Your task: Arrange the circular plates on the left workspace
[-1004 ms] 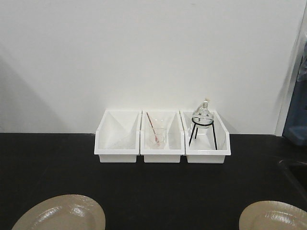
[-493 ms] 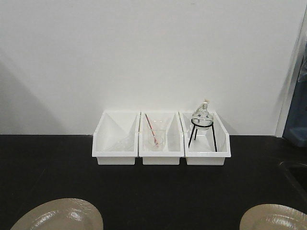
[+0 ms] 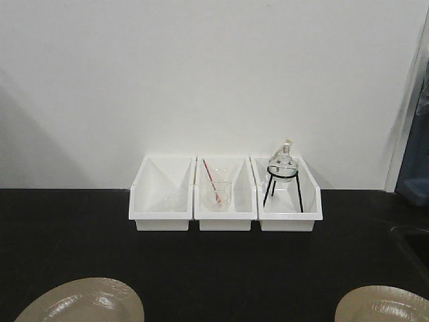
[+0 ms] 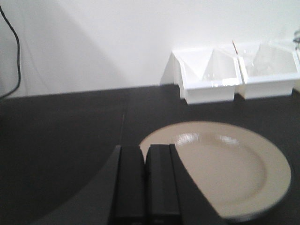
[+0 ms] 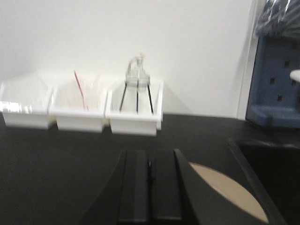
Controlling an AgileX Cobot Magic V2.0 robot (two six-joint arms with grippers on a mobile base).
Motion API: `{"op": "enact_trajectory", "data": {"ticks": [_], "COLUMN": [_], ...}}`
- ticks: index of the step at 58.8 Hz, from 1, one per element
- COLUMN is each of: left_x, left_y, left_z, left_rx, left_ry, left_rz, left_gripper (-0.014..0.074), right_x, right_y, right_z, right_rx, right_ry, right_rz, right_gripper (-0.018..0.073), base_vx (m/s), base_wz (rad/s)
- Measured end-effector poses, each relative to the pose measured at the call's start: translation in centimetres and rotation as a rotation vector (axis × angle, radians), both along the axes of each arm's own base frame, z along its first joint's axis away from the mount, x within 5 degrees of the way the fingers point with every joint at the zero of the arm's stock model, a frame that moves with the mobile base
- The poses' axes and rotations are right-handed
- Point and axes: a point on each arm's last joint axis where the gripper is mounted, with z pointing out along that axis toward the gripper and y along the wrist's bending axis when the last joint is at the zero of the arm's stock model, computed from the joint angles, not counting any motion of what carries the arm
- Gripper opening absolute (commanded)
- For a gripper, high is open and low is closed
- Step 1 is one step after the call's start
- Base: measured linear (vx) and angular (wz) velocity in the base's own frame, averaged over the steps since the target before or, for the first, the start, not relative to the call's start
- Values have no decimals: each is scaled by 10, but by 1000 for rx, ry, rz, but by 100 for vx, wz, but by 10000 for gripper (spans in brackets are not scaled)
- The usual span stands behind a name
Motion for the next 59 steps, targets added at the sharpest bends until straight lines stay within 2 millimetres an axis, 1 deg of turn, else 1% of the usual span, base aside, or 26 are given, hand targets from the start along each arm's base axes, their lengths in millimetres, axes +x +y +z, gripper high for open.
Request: {"op": "enact_trajectory", "data": {"ticks": [4, 7, 9, 14, 18, 21, 24, 29, 31, 32, 33, 34, 38, 43, 46, 49, 50, 54, 56, 59], "left_x": [0, -1, -1, -3, -8, -12, -17, -19, -17, -15, -13, -11, 3, 29, 48, 72, 77, 100, 116, 133], "left_y": [1, 2, 2, 3, 4, 4, 4, 4, 4, 4, 4, 4, 3, 1, 0, -2, -3, -8, -13, -21], "left_z": [6, 11, 14, 27, 47, 63, 78, 105, 116, 120, 123, 127, 141, 152, 155, 155, 157, 155, 153, 150], "left_rx": [-4, -18, -32, -94, -136, -149, -154, -157, -157, -157, -158, -160, -179, -227, -271, -317, -333, -382, -404, -418], "left_ry": [-68, -122, -153, -226, -288, -335, -374, -413, -412, -408, -402, -395, -339, -202, -97, 31, 55, 195, 286, 391], "left_rz": [9, 16, 21, 25, 22, 17, 13, 10, 10, 10, 10, 10, 6, -5, -10, -11, -13, -31, -55, -102], "left_gripper": [2, 2, 2, 2, 2, 2, 2, 2, 2, 2, 2, 2, 2, 2, 2, 2, 2, 2, 2, 2], "right_x": [0, -1, -2, -8, -15, -19, -21, -16, -13, -12, -7, -6, 9, 32, 49, 72, 77, 97, 109, 125], "right_y": [0, 0, 0, -1, -2, -2, -2, -1, -1, 0, 0, 0, 2, 5, 8, 12, 13, 20, 25, 34], "right_z": [3, 8, 15, 41, 68, 84, 106, 132, 141, 148, 151, 158, 171, 185, 188, 186, 185, 180, 175, 166], "right_rx": [70, 105, 120, 141, 149, 148, 138, 125, 120, 119, 115, 113, 104, 91, 91, 102, 108, 131, 138, 143], "right_ry": [-17, -29, -48, -124, -201, -236, -266, -248, -228, -227, -200, -196, -117, 12, 108, 228, 260, 395, 477, 583], "right_rz": [4, 7, 9, 15, 21, 22, 23, 23, 24, 25, 25, 26, 29, 35, 42, 55, 61, 103, 142, 222], "right_gripper": [-1, -1, -1, -1, -1, -1, -1, -1, -1, -1, -1, -1, -1, -1, -1, -1, -1, -1, -1, -1], "base_vx": [0, 0, 0, 0, 0, 0, 0, 0, 0, 0, 0, 0, 0, 0, 0, 0, 0, 0, 0, 0], "base_wz": [0, 0, 0, 0, 0, 0, 0, 0, 0, 0, 0, 0, 0, 0, 0, 0, 0, 0, 0, 0]}}
